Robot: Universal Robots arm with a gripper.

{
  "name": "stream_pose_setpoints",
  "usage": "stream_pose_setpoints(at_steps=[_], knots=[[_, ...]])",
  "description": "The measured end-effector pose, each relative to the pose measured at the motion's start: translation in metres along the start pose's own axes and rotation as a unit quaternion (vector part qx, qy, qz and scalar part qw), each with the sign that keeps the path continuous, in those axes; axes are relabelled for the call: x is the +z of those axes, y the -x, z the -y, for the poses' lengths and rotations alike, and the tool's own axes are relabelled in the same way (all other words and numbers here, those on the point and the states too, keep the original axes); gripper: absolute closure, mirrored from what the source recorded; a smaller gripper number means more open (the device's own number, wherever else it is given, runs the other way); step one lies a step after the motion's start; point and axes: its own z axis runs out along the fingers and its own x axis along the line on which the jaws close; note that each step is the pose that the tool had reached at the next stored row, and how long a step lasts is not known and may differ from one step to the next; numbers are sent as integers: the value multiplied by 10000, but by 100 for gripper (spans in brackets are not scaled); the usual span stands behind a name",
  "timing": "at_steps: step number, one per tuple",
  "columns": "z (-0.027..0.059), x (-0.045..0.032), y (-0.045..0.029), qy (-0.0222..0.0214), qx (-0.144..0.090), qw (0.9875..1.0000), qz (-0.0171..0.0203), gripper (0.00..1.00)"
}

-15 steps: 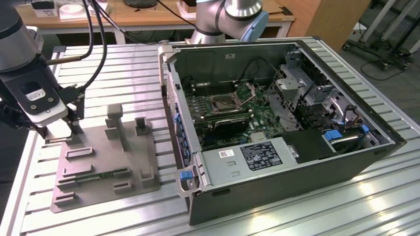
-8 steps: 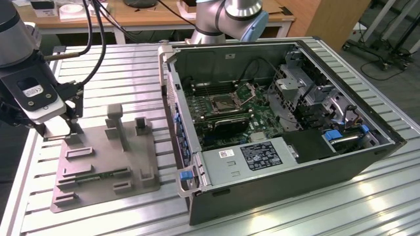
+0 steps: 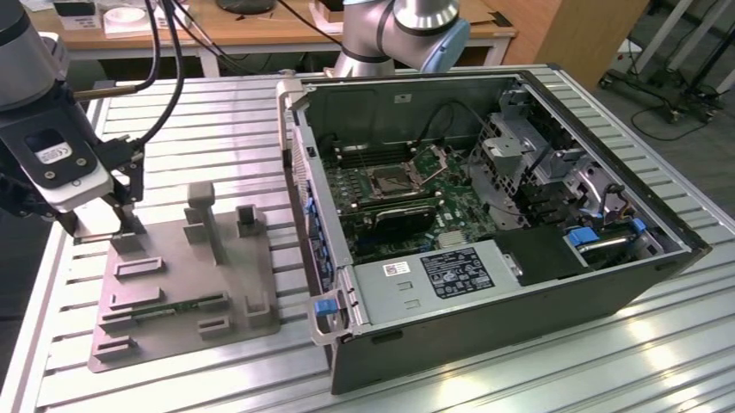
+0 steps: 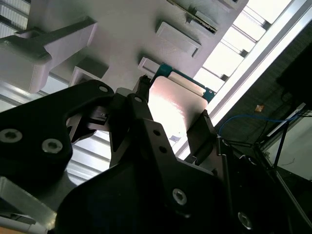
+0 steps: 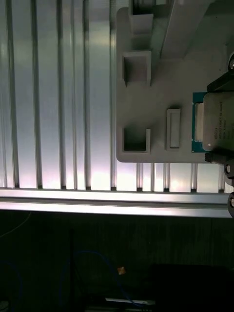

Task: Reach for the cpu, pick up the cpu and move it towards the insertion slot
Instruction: 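Pick up the cpu and move it towards the insertion slot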

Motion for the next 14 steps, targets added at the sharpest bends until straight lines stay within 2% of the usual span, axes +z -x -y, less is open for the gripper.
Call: stream_pose_setpoints(at_steps=[14], knots=[[-3,-60,1,0,0,10000,0,45]])
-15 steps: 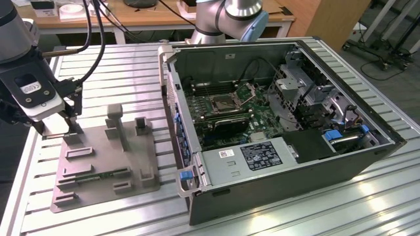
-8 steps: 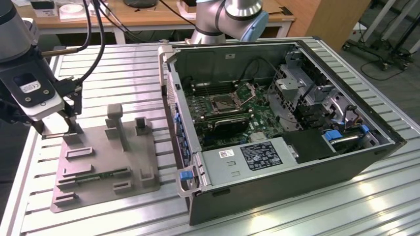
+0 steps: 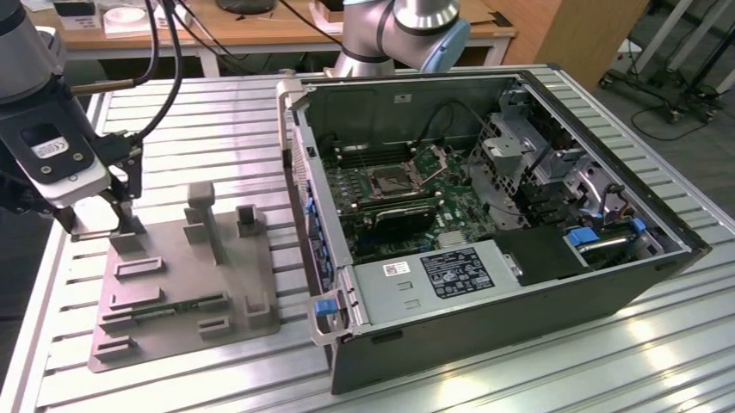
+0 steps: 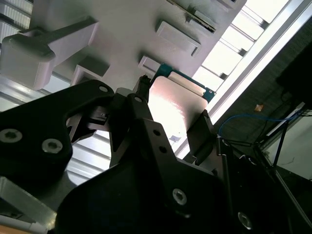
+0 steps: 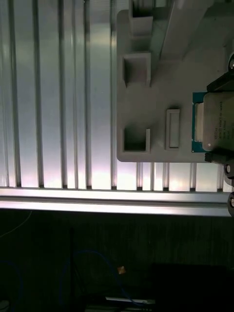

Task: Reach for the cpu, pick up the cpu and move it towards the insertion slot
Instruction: 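Pick up the cpu and move it towards the insertion slot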

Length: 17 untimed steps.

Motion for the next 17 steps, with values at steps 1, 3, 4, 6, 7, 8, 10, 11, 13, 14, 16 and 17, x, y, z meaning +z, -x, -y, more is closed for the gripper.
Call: stream_pose_setpoints(at_steps=[1,3,4,6,7,8,10,11,13,14,16,17], knots=[[0,-8,0,0,0,10000,0,45],[-2,-28,0,0,0,10000,0,45],[-2,-39,1,0,0,10000,0,45],[-3,-59,1,0,0,10000,0,45],[-4,-69,1,0,0,10000,1,45],[-4,-79,1,0,0,10000,0,45],[-5,-98,1,0,0,10000,0,45],[-5,-108,2,0,0,10000,0,45],[-7,-127,2,0,0,10000,0,45],[-7,-137,2,0,0,10000,0,45],[-8,-155,2,0,0,10000,0,45],[-8,-164,2,0,0,10000,0,45]])
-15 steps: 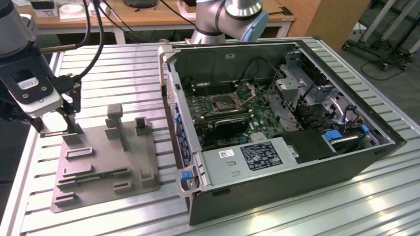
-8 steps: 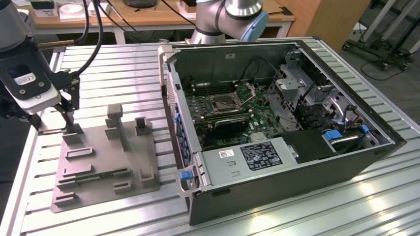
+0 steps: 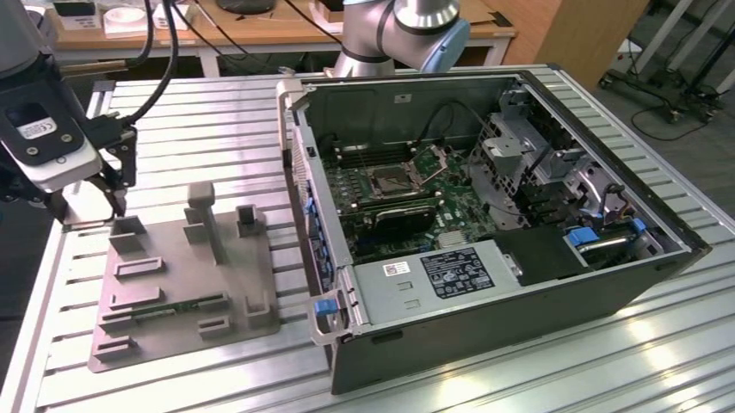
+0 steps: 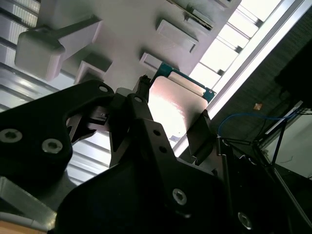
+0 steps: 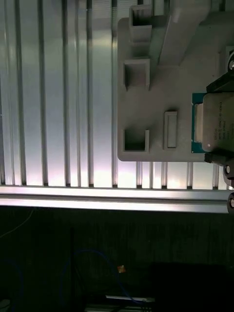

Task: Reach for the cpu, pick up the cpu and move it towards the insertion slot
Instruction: 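Pick up the cpu and move it towards the insertion slot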

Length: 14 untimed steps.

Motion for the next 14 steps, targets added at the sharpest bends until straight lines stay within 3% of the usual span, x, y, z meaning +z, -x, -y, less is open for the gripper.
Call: stream_pose_setpoints(at_steps=[14], knots=[[-5,-104,2,0,0,10000,0,45]])
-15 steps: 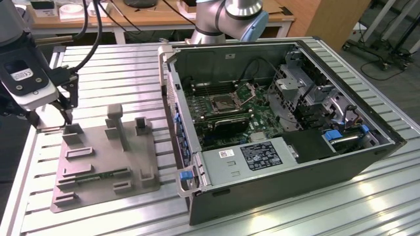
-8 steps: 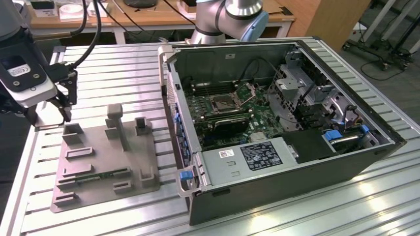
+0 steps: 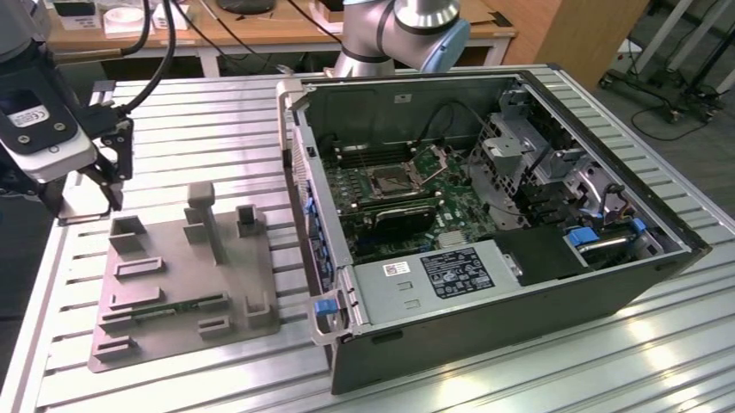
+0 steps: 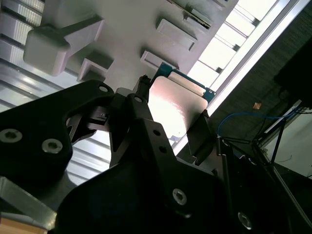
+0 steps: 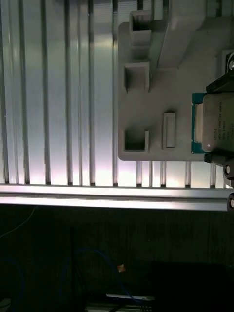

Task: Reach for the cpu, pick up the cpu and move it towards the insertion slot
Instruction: 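Pick up the cpu and move it towards the insertion slot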

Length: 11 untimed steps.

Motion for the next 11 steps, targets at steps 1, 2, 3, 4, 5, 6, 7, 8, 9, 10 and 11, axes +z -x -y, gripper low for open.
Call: stream_pose_setpoints(at_steps=[1,2,3,4,5,6,7,8,9,10,11], knots=[[0,-5,0,0,0,10000,0,45],[-1,-10,0,0,0,10000,0,45],[-1,-15,0,0,0,10000,0,45],[-1,-20,0,0,0,10000,0,45],[-1,-26,0,0,0,10000,0,45],[-2,-32,1,0,0,10000,0,45],[-2,-39,1,0,0,10000,0,45],[-2,-44,1,0,0,10000,0,45],[-2,-50,1,0,0,10000,0,45],[-3,-55,1,0,0,10000,0,45],[-3,-60,1,0,0,10000,0,45]])
